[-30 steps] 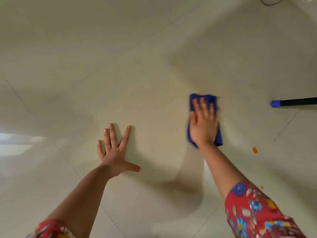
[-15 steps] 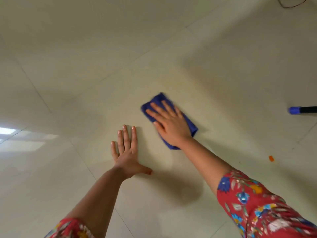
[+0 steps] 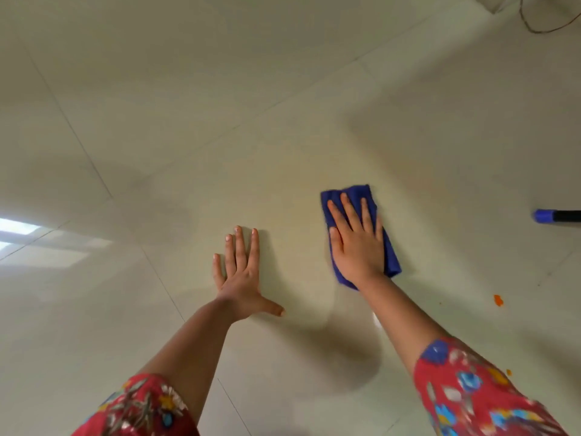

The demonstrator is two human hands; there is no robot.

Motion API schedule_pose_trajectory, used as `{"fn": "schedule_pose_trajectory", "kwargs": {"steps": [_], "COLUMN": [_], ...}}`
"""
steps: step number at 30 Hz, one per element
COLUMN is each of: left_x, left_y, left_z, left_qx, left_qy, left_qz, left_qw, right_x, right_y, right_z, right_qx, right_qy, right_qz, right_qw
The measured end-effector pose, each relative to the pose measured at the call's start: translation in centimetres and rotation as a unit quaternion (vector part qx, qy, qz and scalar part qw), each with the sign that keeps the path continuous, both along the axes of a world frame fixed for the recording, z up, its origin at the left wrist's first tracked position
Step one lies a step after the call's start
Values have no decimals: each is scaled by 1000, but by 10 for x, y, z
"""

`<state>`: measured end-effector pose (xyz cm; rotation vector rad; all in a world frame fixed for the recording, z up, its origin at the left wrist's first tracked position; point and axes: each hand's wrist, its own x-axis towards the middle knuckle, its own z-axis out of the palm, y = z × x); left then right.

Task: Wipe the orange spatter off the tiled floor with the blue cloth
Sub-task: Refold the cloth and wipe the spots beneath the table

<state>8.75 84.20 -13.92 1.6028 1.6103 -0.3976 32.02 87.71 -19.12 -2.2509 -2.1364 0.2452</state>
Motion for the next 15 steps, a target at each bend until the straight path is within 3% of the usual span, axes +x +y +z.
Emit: {"fn": "schedule_pose_trajectory", "kwargs": {"steps": [2,5,7,10,12,14,15], "left_x": [0,1,1,1,0,1,3], "left_y": [1,2,2,0,1,1,1], "left_z": [-1,-1,-1,-2,-3,-3,-2], "left_qx": [-2,8,3,3,6,10,7], "left_qy": [4,11,7,13,13,17,21], "left_qz": [2,0,-1,-4,-1,-7,-13], "left_qw": [1000,1000,1000,1000,1000,1000,1000], "right_x": [-33,-64,-31,38,65,45,27], "right_y": [-1,-74,-89,-48,-15,-13,-28], "right_z": [1,4,5,-1,-1,-1,-1], "right_qx": [4,-24,-20,-11,-8,-11,-7], "right_qy": [9,27,35,-16,0,15,10], "right_qz": [-8,161,178,22,-104,-141,-105], "right_qw": [1000,986,983,1000,995,990,994]}}
